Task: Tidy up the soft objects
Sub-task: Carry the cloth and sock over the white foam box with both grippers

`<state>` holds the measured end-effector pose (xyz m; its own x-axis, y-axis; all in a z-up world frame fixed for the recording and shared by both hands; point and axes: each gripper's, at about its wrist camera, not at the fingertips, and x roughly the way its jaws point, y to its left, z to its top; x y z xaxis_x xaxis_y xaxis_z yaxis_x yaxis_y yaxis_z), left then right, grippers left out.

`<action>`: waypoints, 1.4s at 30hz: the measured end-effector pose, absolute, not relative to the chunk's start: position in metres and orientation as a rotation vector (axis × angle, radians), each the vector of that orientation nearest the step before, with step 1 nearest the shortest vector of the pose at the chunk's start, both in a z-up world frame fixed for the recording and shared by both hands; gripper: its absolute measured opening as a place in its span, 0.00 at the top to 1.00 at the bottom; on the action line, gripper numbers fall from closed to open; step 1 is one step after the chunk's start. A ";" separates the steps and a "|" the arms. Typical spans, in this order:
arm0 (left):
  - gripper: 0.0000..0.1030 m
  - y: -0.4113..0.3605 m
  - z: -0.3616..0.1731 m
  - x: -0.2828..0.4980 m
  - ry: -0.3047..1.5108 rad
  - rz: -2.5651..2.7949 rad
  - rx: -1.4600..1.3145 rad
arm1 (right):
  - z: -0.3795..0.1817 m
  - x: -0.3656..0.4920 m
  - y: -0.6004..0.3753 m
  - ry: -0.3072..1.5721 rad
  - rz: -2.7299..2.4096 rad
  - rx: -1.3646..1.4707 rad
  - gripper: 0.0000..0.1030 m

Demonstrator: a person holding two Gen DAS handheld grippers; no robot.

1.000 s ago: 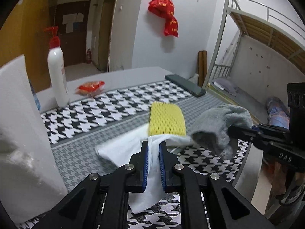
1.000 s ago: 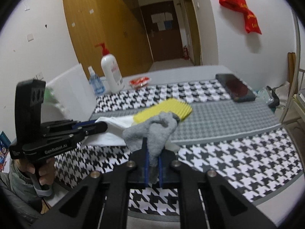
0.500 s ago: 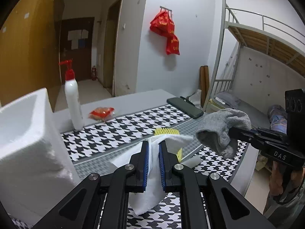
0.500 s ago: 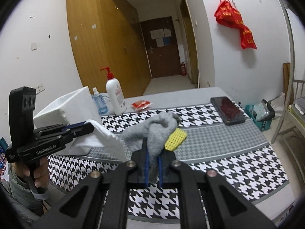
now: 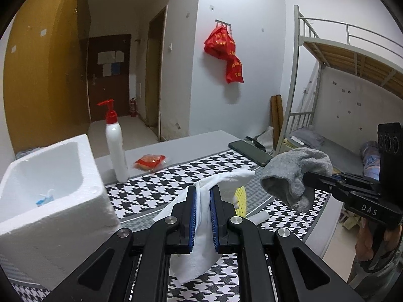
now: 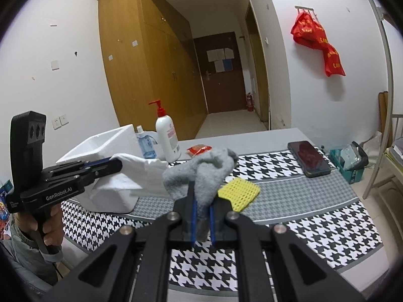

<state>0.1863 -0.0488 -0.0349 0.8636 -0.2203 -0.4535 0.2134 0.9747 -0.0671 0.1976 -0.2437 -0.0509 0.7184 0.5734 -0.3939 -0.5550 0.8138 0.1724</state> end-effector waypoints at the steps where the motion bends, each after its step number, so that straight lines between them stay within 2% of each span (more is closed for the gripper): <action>1: 0.89 -0.048 -0.033 0.185 0.475 -0.219 -0.012 | -0.050 0.196 -0.243 0.447 0.624 0.041 0.90; 19: 0.89 -0.010 0.001 0.139 0.355 -0.139 0.009 | -0.025 0.176 -0.195 0.356 0.721 0.028 0.90; 42: 0.89 0.075 0.031 0.077 0.261 0.082 -0.038 | 0.004 0.159 -0.120 0.298 0.879 -0.023 0.90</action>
